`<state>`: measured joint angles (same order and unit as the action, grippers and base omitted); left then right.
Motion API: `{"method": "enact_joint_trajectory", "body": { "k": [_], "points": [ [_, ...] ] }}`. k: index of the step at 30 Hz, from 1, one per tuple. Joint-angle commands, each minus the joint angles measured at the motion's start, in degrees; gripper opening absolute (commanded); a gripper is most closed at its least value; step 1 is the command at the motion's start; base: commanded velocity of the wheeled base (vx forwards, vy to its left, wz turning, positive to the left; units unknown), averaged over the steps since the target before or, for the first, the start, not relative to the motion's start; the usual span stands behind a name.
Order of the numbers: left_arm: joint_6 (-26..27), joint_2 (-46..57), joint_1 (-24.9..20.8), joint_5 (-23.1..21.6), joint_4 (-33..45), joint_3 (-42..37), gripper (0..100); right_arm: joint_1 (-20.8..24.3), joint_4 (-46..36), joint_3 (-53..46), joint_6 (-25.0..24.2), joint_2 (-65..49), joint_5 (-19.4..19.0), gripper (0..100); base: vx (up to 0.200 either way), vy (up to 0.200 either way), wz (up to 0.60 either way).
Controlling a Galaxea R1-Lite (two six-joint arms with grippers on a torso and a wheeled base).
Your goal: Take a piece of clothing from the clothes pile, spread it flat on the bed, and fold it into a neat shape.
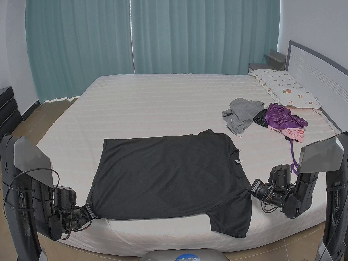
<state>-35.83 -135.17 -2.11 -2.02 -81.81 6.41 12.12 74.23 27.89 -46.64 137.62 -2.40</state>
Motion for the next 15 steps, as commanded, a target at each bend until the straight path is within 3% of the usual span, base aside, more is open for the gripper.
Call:
{"method": "enact_joint_trajectory", "body": {
  "k": [1,6,7,15],
  "points": [
    [-0.03,-0.09,0.00,0.00,-0.02,0.00,0,-0.08,-0.75,1.55,0.32,0.19,-0.06,0,0.000,0.000,0.00],
    [-0.03,-0.18,0.00,0.00,-0.02,-0.08,0,-0.25,-1.28,3.75,0.50,0.63,-0.06,0,0.000,0.000,0.00],
    [-0.03,-0.18,0.00,0.00,-0.02,-0.08,0,-0.25,-1.28,3.84,0.50,0.63,-0.06,100,0.000,0.000,0.00],
    [-0.03,-0.09,0.00,-0.09,-0.02,-0.08,0,-1.83,-1.02,1.29,1.38,-1.21,-1.11,100,0.000,0.000,0.00]
  ]
}}
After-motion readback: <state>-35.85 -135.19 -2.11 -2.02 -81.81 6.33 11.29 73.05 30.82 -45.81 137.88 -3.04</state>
